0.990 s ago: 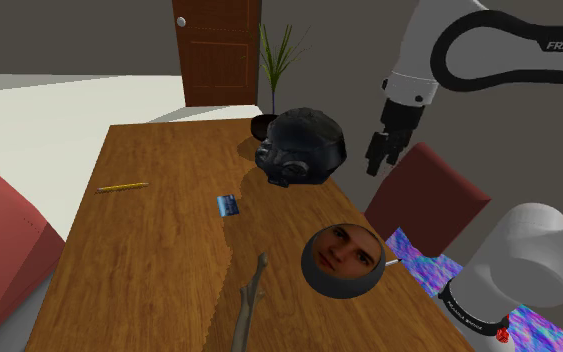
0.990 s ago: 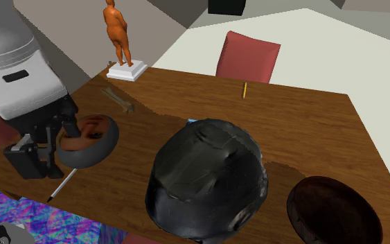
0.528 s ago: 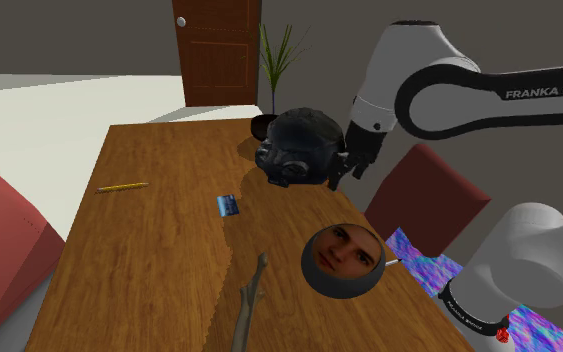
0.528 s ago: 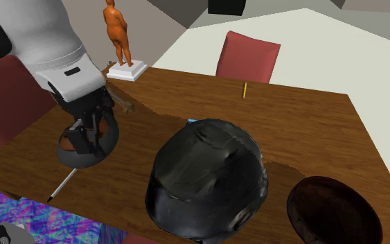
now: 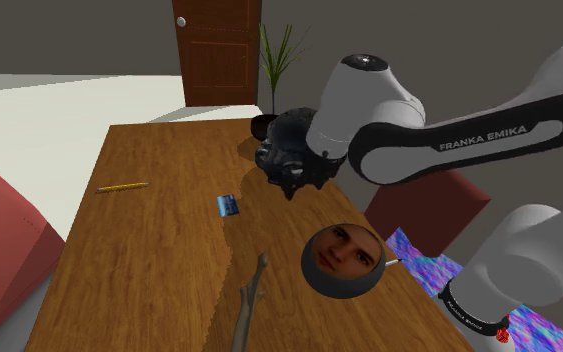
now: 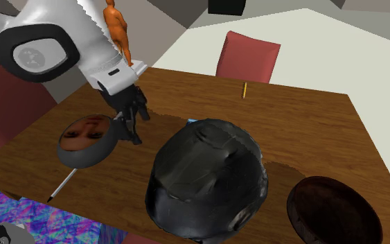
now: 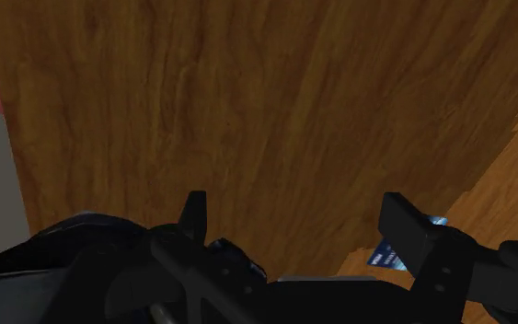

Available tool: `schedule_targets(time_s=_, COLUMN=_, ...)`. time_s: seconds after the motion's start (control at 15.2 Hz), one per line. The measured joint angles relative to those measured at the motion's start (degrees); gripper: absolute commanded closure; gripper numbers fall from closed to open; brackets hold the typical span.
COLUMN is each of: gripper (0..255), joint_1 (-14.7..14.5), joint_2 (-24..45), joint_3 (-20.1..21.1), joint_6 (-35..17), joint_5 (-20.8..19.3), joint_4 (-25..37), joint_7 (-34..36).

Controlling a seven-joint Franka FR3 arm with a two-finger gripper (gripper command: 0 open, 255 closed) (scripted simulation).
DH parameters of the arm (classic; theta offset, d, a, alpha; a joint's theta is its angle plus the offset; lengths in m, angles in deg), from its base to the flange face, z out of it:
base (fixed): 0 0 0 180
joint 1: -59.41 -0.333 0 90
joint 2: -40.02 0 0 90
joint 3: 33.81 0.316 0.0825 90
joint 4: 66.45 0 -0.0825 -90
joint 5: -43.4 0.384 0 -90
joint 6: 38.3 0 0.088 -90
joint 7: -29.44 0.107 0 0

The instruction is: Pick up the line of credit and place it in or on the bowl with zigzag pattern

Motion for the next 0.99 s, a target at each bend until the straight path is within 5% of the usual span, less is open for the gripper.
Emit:
schedule_targets(time_s=0.33, gripper=0, joint_1=7.55, joint_2=11.00, joint_3=10.34, joint_6=-8.34, joint_5=-12.60, joint_4=5.36, joint_7=15.82)
schedule_targets(time_s=0.59, gripper=0, joint_1=13.46, joint_2=22.32, joint_3=17.80, joint_6=-8.96, joint_5=-30.95, joint_4=13.04, joint_7=33.46)
schedule_targets(time_s=0.79, gripper=0, joint_1=11.94, joint_2=32.79, joint_3=18.66, joint_6=-5.31, joint_5=-46.99, joint_4=20.57, joint_7=47.46)
schedule_targets(time_s=0.99, gripper=0, joint_1=7.52, joint_2=40.56, joint_3=15.94, joint_6=-1.61, joint_5=-57.83, joint_4=27.17, joint_7=56.13)
